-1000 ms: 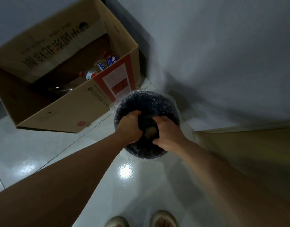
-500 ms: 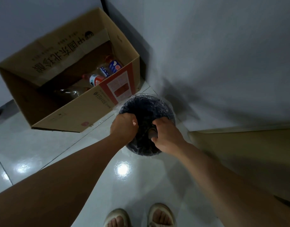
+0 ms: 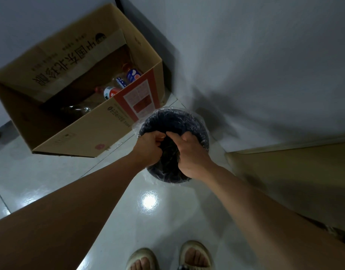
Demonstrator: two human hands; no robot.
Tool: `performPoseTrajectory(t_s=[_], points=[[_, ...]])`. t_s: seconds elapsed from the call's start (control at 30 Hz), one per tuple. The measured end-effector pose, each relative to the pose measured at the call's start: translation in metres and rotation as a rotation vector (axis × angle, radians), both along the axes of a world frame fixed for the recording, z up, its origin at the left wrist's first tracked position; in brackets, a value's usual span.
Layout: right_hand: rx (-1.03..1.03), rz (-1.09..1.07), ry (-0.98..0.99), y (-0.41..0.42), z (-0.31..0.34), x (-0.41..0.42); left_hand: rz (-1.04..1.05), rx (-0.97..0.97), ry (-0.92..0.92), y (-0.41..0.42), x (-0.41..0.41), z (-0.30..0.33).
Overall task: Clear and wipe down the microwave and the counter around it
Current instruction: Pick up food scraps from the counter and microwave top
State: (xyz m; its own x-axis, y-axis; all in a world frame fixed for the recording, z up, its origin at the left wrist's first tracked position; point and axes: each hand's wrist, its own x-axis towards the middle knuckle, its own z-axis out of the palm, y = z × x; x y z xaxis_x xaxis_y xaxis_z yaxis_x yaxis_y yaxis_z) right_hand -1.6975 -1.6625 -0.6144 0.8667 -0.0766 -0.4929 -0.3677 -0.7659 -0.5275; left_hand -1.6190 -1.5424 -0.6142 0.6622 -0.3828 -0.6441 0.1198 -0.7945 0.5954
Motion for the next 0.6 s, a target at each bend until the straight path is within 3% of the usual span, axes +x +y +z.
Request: performPoseTrajectory(t_s=[0.3, 0.6], points=[[-0.154, 0.104, 0.09, -0.005, -0.005, -0.009, -0.018, -0.003, 0.006, -0.005, -0.001, -0.001], [-0.139, 0.081, 0.127, -0.008, 0.015, -0.012, -0.08, 0.048, -0.002, 0.005, -0.003, 0.015]])
